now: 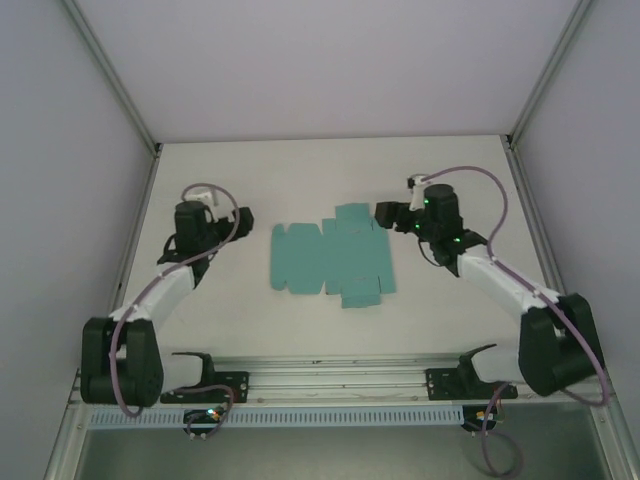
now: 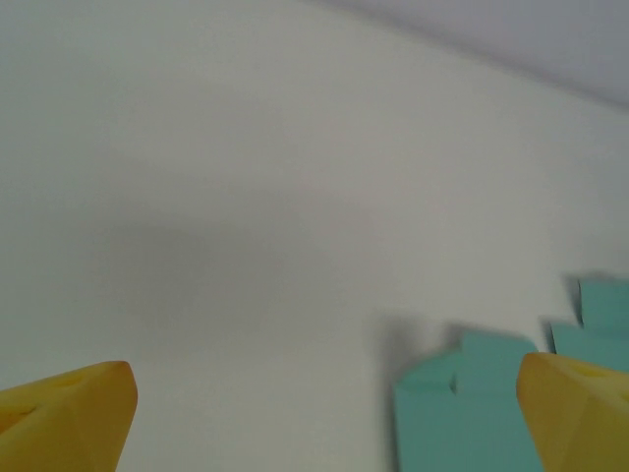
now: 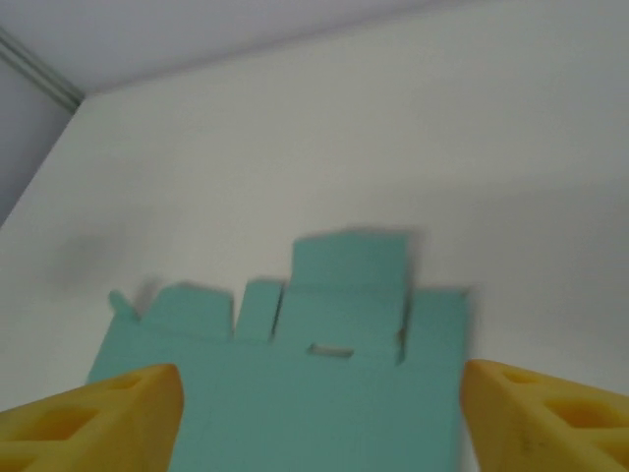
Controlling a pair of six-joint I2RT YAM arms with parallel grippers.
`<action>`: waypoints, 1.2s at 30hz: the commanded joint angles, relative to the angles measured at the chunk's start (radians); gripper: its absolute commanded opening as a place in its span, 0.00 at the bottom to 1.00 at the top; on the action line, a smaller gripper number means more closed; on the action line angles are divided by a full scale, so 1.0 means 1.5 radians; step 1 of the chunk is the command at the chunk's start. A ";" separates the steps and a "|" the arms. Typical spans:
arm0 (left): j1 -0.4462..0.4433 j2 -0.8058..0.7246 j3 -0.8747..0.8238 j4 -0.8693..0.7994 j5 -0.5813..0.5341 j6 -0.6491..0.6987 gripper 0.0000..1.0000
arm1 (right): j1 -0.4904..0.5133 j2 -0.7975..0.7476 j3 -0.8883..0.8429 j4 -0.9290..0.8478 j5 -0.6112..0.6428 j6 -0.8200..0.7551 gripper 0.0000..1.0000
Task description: Assemble paper box
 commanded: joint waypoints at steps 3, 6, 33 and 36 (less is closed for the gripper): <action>-0.037 0.084 0.032 -0.074 0.083 -0.076 1.00 | 0.026 0.138 0.017 -0.058 -0.088 0.118 0.55; -0.041 0.121 0.046 -0.087 0.106 -0.076 1.00 | 0.017 0.207 0.023 -0.073 -0.078 0.138 0.49; -0.107 0.190 0.044 0.084 0.311 -0.144 0.38 | -0.005 0.315 -0.025 -0.006 -0.100 0.139 0.44; -0.113 0.163 0.047 0.068 0.296 -0.127 0.10 | -0.007 0.291 -0.030 0.018 -0.119 0.122 0.49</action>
